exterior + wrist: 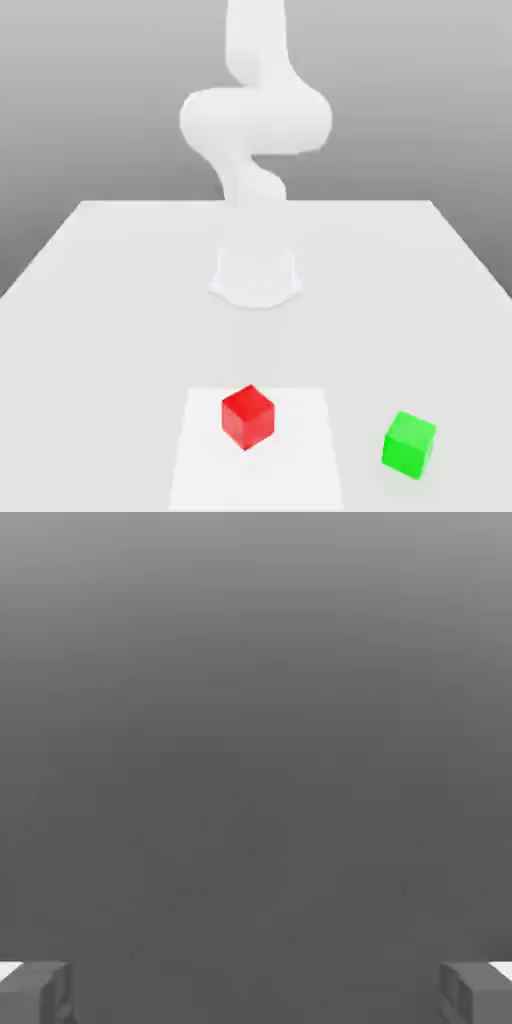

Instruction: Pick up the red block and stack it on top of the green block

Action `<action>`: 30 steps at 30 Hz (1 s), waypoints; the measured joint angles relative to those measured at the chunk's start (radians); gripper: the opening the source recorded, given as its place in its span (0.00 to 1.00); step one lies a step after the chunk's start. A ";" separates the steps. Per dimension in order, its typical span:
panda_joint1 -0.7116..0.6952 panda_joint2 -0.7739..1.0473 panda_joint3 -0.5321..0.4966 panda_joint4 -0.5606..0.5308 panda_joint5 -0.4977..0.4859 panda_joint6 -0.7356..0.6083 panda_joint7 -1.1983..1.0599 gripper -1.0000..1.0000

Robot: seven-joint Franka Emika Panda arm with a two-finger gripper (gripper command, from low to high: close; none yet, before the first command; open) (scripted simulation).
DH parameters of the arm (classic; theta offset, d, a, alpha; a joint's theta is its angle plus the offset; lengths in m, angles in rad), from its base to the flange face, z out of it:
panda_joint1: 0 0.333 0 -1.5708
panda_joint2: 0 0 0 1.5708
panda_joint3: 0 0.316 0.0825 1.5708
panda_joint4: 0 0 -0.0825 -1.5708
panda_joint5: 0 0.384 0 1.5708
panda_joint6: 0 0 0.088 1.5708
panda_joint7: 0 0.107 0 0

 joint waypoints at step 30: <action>-0.125 0.952 0.067 -0.395 -0.134 0.629 0.866 0.00</action>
